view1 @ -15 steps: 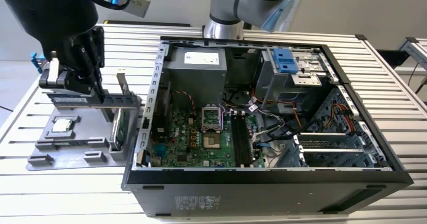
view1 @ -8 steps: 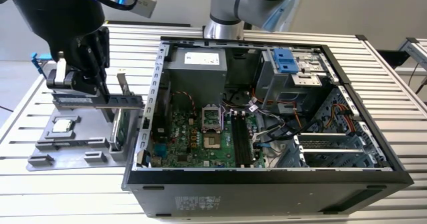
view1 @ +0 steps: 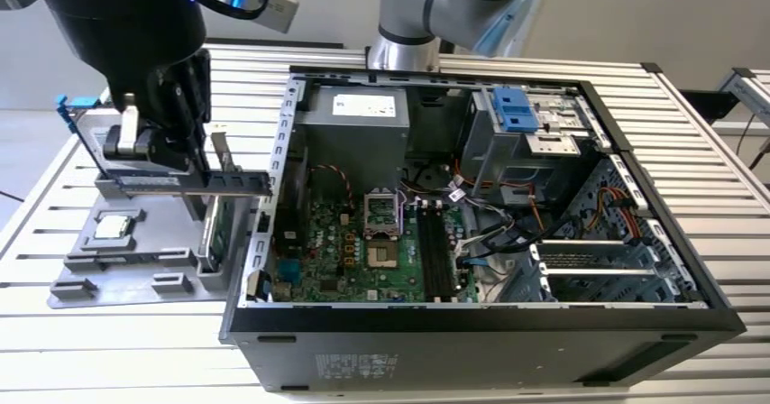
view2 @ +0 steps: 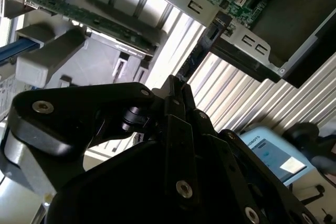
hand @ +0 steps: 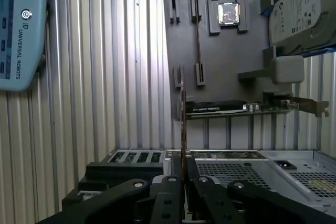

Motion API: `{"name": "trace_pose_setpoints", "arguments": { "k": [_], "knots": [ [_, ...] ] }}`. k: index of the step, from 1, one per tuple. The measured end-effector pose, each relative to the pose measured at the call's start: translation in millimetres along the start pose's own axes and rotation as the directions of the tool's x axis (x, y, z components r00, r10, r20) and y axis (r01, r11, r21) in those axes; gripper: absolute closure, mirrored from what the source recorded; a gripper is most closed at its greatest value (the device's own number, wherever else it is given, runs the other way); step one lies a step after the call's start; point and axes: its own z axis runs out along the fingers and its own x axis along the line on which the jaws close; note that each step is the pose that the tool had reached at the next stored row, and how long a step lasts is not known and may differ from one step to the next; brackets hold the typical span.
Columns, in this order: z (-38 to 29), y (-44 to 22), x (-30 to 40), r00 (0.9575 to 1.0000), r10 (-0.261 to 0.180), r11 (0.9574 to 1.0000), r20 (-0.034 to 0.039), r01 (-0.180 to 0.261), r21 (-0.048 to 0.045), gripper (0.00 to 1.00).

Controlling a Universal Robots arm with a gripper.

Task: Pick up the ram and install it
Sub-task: 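Pick up the ram and move it above insertion slot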

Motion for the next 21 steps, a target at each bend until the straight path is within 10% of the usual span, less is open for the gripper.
{"name": "trace_pose_setpoints", "arguments": {
  "k": [21],
  "knots": [
    [-0.2, -31.9, -0.9, 1.0, 0.0, 1.0, 0.0, 0.0, 0.0, 1.0]
  ]
}}
